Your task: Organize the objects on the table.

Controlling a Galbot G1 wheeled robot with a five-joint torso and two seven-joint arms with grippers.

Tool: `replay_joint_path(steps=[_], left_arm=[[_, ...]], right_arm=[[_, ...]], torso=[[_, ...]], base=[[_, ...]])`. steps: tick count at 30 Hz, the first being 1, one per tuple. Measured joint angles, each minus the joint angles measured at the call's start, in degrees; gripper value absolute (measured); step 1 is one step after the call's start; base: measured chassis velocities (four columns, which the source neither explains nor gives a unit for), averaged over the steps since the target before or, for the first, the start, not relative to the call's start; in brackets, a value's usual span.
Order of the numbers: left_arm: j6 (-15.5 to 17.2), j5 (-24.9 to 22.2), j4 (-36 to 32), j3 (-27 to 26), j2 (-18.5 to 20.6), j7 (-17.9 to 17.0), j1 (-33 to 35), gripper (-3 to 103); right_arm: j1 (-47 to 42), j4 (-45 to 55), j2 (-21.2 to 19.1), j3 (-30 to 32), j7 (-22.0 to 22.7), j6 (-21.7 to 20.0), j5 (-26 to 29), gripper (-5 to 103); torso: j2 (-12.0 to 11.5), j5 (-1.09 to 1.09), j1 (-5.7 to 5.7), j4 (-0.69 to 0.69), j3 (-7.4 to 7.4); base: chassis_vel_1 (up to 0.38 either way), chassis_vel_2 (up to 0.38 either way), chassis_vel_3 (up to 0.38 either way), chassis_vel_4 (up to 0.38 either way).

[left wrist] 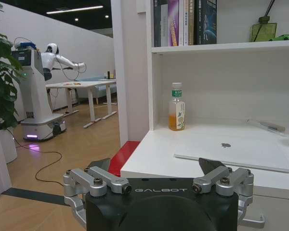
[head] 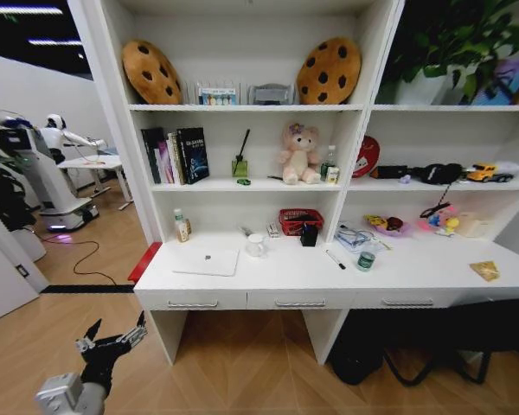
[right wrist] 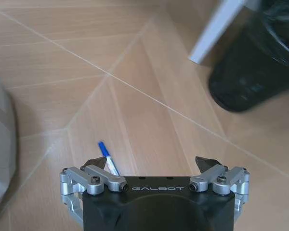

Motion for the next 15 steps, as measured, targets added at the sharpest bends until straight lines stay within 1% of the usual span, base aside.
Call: replay_joint_path(steps=[1,2,3,4,5,6,9,10,11,13,15], left_arm=[[0.00,0.00,0.00,0.00,0.00,0.00,0.00,100],[0.00,0.00,0.00,0.00,0.00,0.00,0.00,100],[0.00,0.00,0.00,0.00,0.00,0.00,0.00,100],[0.00,0.00,0.00,0.00,0.00,0.00,0.00,100],[0.00,0.00,0.00,0.00,0.00,0.00,0.00,100],[0.00,0.00,0.00,0.00,0.00,0.00,0.00,100],[0.00,0.00,0.00,0.00,0.00,0.00,0.00,100],[0.00,0.00,0.00,0.00,0.00,0.00,0.00,100],[0.00,0.00,0.00,0.00,0.00,0.00,0.00,100],[0.00,0.00,0.00,0.00,0.00,0.00,0.00,100],[0.00,0.00,0.00,0.00,0.00,0.00,0.00,100]], right_arm=[[0.89,-0.35,-0.01,0.00,-0.73,-0.05,-1.04,100],[2.42,-0.50,0.00,0.00,-2.34,-1.16,-2.61,100],[2.42,-0.50,0.00,0.00,-2.34,-1.16,-2.61,100],[2.97,-0.33,0.09,-0.01,-3.19,-2.31,-2.98,100],[3.81,0.01,0.54,-0.04,-3.83,-4.63,-3.94,100],[4.64,-0.15,1.04,-0.03,-3.91,-5.71,-4.95,100],[5.92,-0.96,1.82,0.05,-3.68,-6.76,-6.45,100],[6.84,-1.88,2.48,0.09,-2.85,-7.73,-7.58,100],[6.84,-1.88,2.48,0.09,-2.85,-7.73,-7.58,100],[7.18,-2.26,3.31,0.08,-1.02,-9.37,-7.96,100],[7.18,-2.24,3.51,0.07,-0.59,-9.78,-7.96,100]], torso=[[-0.26,0.00,-0.11,0.01,-0.14],[-0.79,-0.01,-0.35,0.02,-0.44],[-0.79,-0.01,-0.35,0.02,-0.44],[-1.12,-0.03,-0.49,0.03,-0.62],[-1.65,-0.02,-0.74,-0.01,-0.92],[-2.13,-0.01,-0.95,-0.02,-1.18],[-2.71,-0.01,-1.20,0.01,-1.50],[-3.24,-0.01,-1.44,0.02,-1.80],[-3.24,-0.01,-1.44,0.02,-1.80],[-4.16,-0.01,-1.85,-0.01,-2.31],[-4.52,-0.01,-2.00,-0.01,-2.51]], base=[[0.000,0.000,0.000,0.000],[0.000,0.000,0.000,0.000],[0.000,0.000,0.000,0.000],[0.000,0.000,0.000,0.000],[0.000,0.000,0.000,0.000],[0.000,0.000,0.000,0.000],[0.000,0.000,0.000,0.000],[0.000,0.000,0.000,0.000],[0.000,0.000,0.000,0.000],[0.000,0.000,0.000,0.000],[0.000,0.000,0.000,0.000]])
